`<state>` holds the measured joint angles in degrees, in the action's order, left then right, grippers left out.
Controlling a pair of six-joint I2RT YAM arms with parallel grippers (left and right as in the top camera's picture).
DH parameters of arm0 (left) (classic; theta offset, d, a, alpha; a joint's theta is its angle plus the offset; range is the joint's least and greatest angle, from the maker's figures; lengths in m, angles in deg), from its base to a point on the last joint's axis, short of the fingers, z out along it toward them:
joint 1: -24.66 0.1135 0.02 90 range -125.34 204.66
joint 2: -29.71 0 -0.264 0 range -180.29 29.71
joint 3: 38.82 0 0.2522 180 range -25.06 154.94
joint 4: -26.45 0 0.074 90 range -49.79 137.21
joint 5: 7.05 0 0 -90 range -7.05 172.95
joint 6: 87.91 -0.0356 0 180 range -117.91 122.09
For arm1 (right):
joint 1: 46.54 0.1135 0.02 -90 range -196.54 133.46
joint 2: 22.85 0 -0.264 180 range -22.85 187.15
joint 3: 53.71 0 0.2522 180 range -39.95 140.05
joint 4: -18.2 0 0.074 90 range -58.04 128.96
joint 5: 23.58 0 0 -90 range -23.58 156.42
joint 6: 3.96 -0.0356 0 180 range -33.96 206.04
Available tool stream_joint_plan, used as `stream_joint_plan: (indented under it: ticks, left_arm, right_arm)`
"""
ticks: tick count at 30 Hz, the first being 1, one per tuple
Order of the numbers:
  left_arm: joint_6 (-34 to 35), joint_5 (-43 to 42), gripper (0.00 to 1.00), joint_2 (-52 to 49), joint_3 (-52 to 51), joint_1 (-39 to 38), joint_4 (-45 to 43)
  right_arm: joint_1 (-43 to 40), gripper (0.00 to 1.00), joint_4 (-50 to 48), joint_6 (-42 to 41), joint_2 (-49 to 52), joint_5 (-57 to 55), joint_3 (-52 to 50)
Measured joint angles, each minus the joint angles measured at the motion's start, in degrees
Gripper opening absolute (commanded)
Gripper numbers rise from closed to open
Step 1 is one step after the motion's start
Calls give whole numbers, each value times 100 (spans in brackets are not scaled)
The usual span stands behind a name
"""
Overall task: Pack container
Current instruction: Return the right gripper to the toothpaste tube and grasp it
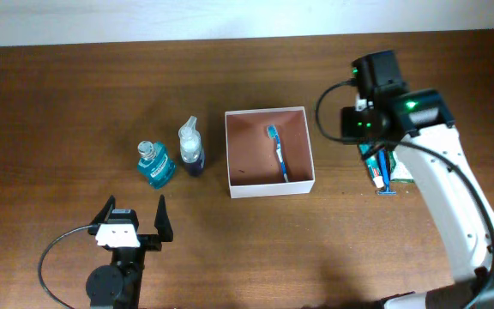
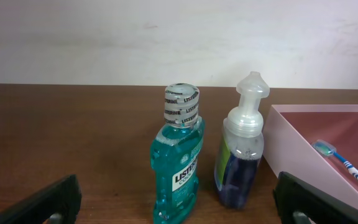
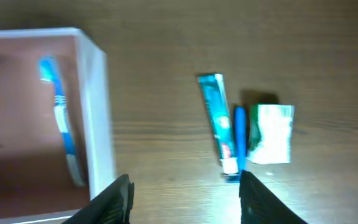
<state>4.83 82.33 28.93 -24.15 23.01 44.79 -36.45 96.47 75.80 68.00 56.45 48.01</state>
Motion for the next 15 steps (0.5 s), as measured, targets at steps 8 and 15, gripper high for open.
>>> stream_joint_plan:
  ticks: [8, 15]
  left_arm:
    - [0, 0, 99, -2, 0, 0, 0]
    - [0, 0, 99, -2, 0, 0, 0]
  right_arm:
    - [-811, 57, -643, 216, 267, 223, -758]
    - [-1432, 53, -1495, 664, 308, 960, -1650]
